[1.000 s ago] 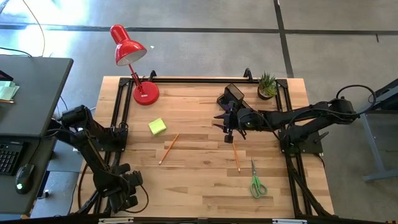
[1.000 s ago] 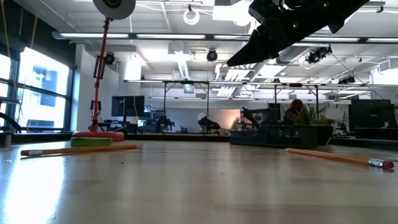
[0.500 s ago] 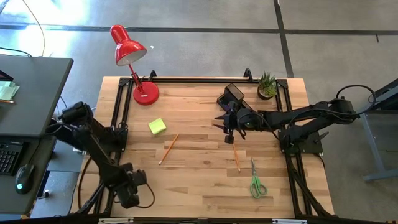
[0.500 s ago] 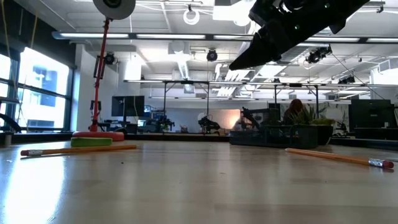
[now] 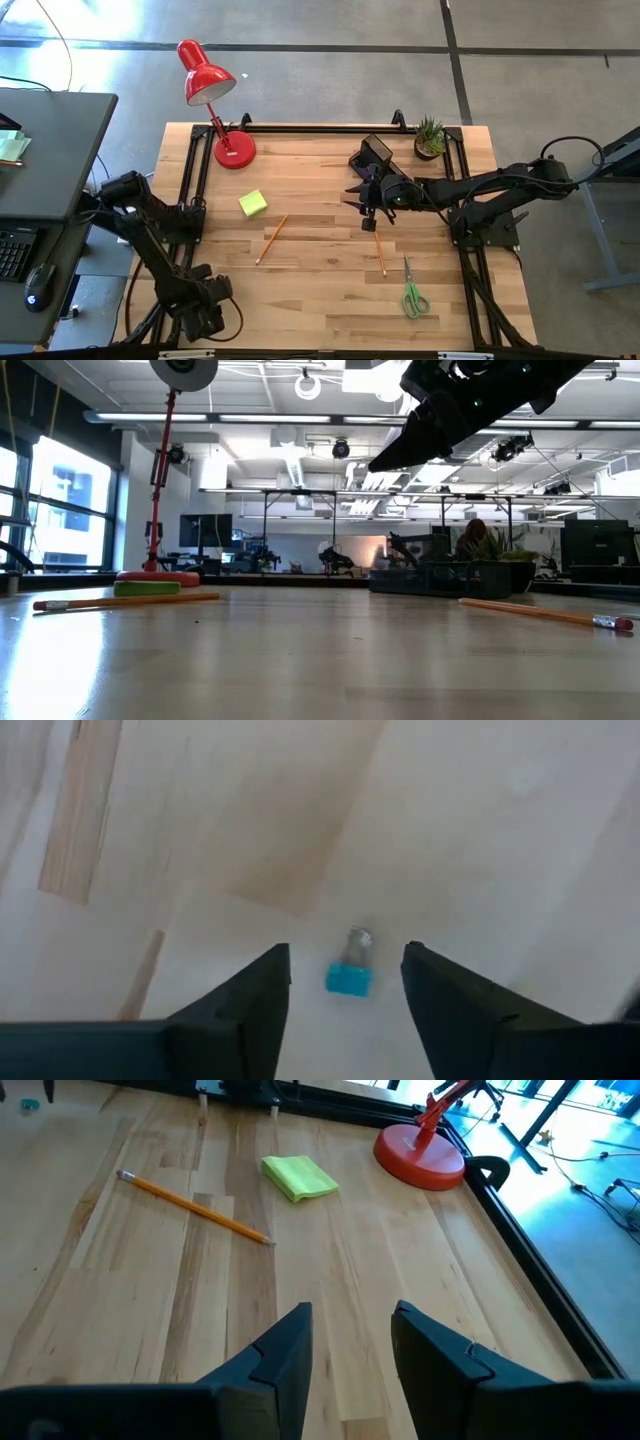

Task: Pick and place office supplies into organizer
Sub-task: Put the blue binder clip into the black desk organizer, then put the light green binder clip into the black desk organizer

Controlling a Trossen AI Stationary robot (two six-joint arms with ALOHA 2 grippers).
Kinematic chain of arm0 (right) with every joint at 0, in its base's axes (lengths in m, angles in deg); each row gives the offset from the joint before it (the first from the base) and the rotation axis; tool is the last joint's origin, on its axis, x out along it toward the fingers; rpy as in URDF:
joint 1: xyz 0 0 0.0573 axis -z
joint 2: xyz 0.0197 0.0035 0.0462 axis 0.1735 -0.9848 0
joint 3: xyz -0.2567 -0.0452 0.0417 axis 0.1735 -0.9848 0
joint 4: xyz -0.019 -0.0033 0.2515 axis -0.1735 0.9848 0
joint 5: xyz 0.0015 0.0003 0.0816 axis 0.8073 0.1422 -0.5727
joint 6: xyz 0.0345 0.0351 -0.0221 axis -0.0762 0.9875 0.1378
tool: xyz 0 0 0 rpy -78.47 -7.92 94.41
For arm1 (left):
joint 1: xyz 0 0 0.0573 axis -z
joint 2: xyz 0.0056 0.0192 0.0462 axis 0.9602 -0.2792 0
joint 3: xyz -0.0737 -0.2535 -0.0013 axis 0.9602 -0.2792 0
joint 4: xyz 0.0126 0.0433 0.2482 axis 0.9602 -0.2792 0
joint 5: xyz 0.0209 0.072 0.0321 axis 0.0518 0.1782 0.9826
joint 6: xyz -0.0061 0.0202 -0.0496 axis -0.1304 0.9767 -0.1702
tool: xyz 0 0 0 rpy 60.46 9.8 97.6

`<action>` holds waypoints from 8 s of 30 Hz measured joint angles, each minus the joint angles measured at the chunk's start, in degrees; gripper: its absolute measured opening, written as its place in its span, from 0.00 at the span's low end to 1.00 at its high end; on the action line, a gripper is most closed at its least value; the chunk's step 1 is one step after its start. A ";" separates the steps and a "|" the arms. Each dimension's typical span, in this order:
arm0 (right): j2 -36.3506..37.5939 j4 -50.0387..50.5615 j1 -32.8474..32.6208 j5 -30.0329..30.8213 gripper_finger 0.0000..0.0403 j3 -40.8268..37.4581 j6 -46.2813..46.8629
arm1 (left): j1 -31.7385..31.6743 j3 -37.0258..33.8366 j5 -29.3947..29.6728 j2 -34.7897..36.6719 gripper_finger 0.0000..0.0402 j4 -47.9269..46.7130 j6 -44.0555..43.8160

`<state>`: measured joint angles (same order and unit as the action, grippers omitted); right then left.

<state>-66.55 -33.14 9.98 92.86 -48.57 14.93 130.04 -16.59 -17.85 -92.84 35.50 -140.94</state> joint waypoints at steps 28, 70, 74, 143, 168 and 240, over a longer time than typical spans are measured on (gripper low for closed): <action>-0.15 -0.05 0.02 0.07 0.32 0.00 -0.15 | 0.06 0.63 -9.94 -2.88 0.39 -1.24 2.48; -0.17 -0.44 0.04 0.09 0.32 0.00 -0.17 | -0.03 0.48 -3.36 -2.79 0.33 -0.53 5.07; -0.17 -0.44 0.04 0.10 0.32 0.00 -0.16 | -0.05 0.46 -5.19 -2.77 0.26 -0.72 5.06; 11.42 20.62 -1.51 3.56 0.32 -0.21 16.07 | -52.30 11.39 25.39 -2.81 0.14 29.39 88.28; 18.95 3.28 -12.80 8.96 0.32 -15.41 28.54 | -78.44 16.93 -5.87 -17.37 0.14 72.66 91.69; 0.89 -13.49 -24.55 -6.77 0.32 -15.43 17.19 | -57.26 23.14 10.00 -3.98 0.24 17.99 82.38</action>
<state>-65.65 -46.63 -14.56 86.08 -64.00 32.12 72.78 6.55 -7.85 -96.83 53.49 -58.56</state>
